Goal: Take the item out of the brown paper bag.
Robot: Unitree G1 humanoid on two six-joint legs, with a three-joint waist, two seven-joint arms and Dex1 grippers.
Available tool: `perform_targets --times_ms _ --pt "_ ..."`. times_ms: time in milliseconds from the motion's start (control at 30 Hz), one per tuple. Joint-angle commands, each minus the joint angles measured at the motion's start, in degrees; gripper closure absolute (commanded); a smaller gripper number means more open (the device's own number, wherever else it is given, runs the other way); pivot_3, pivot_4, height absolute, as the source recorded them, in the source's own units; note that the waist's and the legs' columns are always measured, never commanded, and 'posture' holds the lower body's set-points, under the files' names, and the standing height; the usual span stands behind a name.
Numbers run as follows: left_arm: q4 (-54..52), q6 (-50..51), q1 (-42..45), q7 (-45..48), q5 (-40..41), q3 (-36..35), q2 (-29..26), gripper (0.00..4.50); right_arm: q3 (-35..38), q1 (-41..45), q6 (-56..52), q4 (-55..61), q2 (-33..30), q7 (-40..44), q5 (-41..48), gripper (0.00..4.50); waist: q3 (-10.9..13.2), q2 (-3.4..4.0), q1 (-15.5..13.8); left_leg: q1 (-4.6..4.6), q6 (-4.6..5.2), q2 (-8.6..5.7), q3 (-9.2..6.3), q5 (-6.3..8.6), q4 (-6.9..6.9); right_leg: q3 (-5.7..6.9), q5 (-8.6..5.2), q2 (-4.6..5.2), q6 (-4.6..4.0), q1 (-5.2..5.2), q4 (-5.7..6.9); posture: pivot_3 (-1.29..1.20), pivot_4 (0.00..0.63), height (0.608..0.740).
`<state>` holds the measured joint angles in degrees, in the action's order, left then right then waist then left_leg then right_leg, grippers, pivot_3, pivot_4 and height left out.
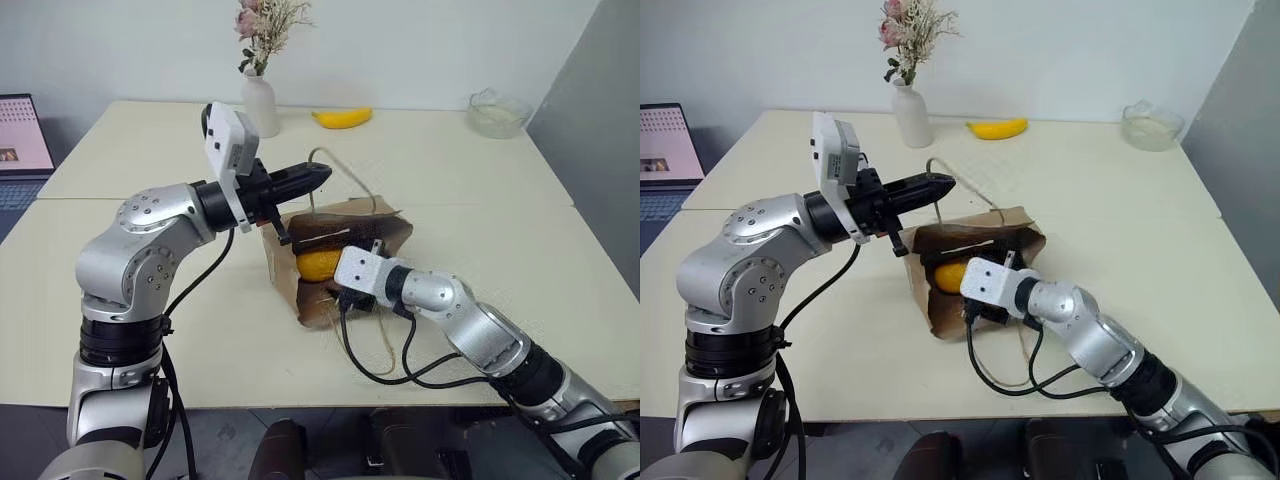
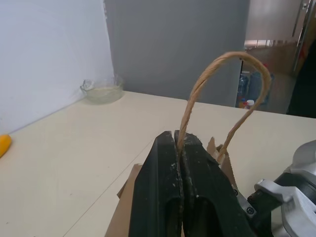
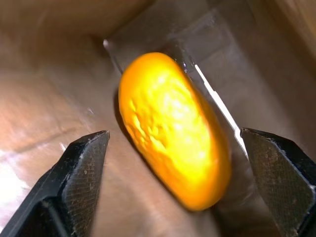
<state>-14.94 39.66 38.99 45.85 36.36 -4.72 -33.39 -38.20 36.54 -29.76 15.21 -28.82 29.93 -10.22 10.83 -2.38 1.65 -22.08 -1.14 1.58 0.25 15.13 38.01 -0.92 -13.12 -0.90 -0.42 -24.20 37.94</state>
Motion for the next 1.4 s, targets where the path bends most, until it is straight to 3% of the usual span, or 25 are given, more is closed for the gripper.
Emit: perform_targets --times_ms 33,267,500,833,1067,1233,1333,1400 --pt "-1.2 -0.5 0.9 0.0 0.8 -0.4 0.1 4.50 -0.7 2.3 2.7 -3.0 0.7 1.9 -4.3 0.04 0.0 0.00 0.0 0.00 0.00 0.00 0.00 0.00 0.00 0.00 0.00 0.00 0.00 0.00 0.00 0.00 0.150 0.740" --pt "-1.9 -0.7 0.1 -0.1 0.7 -0.3 0.2 4.50 -1.9 4.6 3.9 -11.1 4.6 4.9 -9.7 0.04 0.0 0.00 0.0 -0.01 0.00 0.01 0.00 0.00 -0.01 0.00 0.00 0.01 -0.01 -0.01 0.00 0.00 0.150 0.740" --pt "-0.6 -1.8 -0.2 -0.8 -1.9 0.1 -0.8 4.50 2.2 2.2 4.4 -8.6 5.7 7.5 -8.8 1.77 0.0 0.00 0.0 -0.01 0.00 0.01 -0.01 0.00 -0.01 0.00 0.00 0.02 -0.01 -0.01 0.00 0.00 0.150 0.740" --pt "3.7 -4.8 0.4 -2.4 -7.4 1.2 -0.5 4.50 13.9 -2.7 0.8 4.8 2.2 19.1 4.7 1.78 0.0 0.01 0.0 0.00 0.00 0.00 -0.01 0.00 -0.01 0.01 0.00 0.02 -0.01 0.00 0.01 0.00 0.150 0.740" --pt "6.0 -6.3 0.5 -3.3 -10.5 2.0 -0.3 4.50 29.1 -2.5 -12.1 14.8 -1.4 27.6 25.5 1.78 0.0 0.01 0.0 -0.02 0.00 0.01 -0.04 0.00 -0.02 0.03 0.00 0.03 -0.01 0.01 -0.01 0.00 0.150 0.740" --pt "5.2 -6.3 -0.9 -3.5 -10.5 1.1 0.1 4.50 44.2 -2.8 -21.5 15.3 -2.9 23.1 36.2 1.78 0.0 0.01 -0.1 -0.02 0.01 0.00 -0.03 0.00 -0.02 0.02 0.00 0.06 -0.01 0.02 -0.02 0.00 0.150 0.740" --pt "5.2 -6.1 -1.6 -4.2 -10.6 0.3 -0.1 4.50 50.5 -4.5 -21.0 11.3 -6.0 19.0 35.0 1.78 0.0 0.01 -0.1 -0.02 0.01 0.00 -0.02 0.00 -0.02 0.03 0.00 0.07 -0.01 0.02 -0.01 0.00 0.150 0.740" --pt "5.4 -6.2 -1.6 -4.2 -10.7 0.4 -0.3 4.50 48.2 -7.0 -16.0 7.0 -10.3 17.6 29.5 1.78 0.0 0.00 -0.2 -0.02 0.01 -0.03 0.00 0.01 -0.02 0.01 0.00 0.08 -0.01 0.03 -0.03 0.00 0.150 0.740"
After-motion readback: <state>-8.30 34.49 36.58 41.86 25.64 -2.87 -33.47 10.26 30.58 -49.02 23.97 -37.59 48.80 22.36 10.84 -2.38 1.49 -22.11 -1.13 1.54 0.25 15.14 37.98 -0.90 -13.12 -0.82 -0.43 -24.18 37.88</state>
